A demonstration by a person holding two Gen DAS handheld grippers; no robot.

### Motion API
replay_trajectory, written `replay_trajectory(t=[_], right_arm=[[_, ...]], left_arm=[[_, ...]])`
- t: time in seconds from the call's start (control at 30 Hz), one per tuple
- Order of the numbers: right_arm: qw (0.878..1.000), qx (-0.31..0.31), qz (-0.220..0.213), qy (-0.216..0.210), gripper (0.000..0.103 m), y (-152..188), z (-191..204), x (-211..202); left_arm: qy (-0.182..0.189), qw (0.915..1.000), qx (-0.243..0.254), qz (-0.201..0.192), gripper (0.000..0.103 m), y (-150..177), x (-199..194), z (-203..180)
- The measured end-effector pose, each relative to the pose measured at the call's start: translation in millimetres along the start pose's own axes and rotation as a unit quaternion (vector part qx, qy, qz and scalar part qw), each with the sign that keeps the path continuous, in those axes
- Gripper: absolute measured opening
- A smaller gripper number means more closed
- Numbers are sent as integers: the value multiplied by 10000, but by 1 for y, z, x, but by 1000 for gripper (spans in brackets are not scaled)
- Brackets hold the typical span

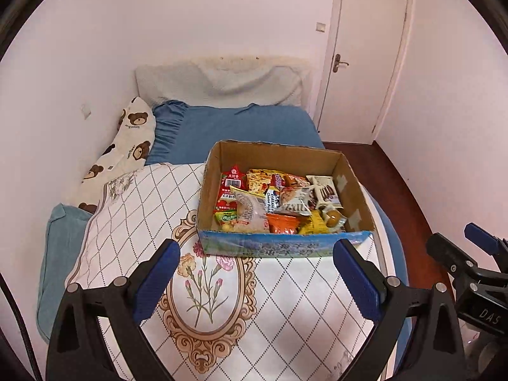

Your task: Organize snacks

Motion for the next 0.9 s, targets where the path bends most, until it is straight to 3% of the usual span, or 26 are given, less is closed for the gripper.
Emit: replay_trajectory(t=[0.43, 0.9], right_arm=[[9992, -207, -346, -55, 102, 4, 20, -53], [9990, -140, -363, 203, 103, 2, 3, -26]], left_arm=[[-58, 9995, 112, -303, 99, 14, -41, 0], [-299, 9989, -29, -372, 103, 2, -11, -4]])
Point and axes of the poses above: each gripper's, at about its wrist camera, not at the fingertips, and x roughly the way its jaws point, z to its left, y to its underside, the point moved 1 cm from there along x, roughly the way its jaws point, and after that the axes turned 10 degrees about -y, right-handed, at the moved point
